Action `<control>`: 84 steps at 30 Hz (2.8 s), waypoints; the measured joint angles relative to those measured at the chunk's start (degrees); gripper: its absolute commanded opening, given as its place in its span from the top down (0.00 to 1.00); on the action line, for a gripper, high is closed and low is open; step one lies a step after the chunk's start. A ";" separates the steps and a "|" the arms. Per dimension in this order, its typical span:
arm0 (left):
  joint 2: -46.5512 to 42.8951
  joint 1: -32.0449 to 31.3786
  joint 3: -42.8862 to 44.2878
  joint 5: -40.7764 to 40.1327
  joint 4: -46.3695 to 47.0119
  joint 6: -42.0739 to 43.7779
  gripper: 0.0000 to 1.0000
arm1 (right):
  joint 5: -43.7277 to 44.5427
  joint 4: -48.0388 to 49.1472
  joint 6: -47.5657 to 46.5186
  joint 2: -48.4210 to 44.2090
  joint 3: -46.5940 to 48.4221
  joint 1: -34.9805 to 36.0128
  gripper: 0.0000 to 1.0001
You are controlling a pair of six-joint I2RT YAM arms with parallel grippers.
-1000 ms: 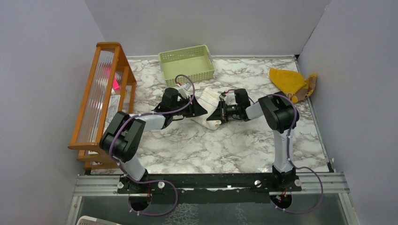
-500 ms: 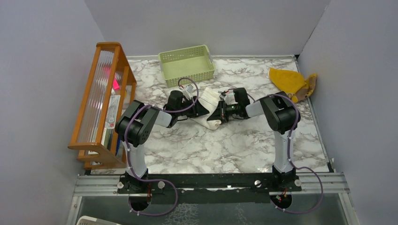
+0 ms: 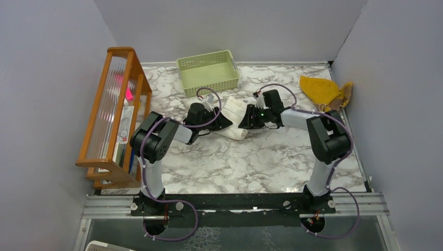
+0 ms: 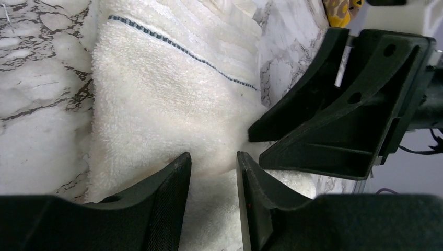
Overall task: Roll the towels
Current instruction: Roll the towel at the center of the board.
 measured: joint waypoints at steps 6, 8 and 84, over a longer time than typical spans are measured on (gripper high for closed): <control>0.72 -0.42 -0.04 -1.07 1.16 0.00 0.59 | 14.64 3.76 -7.45 -16.50 -12.50 0.04 0.48; 1.14 -0.52 0.11 -1.16 1.64 0.00 0.59 | 17.77 9.75 -10.05 -23.69 -18.12 0.31 0.44; -19.28 9.51 -4.79 3.96 -14.97 0.20 0.55 | -24.96 10.25 -9.84 3.08 -7.37 0.48 0.99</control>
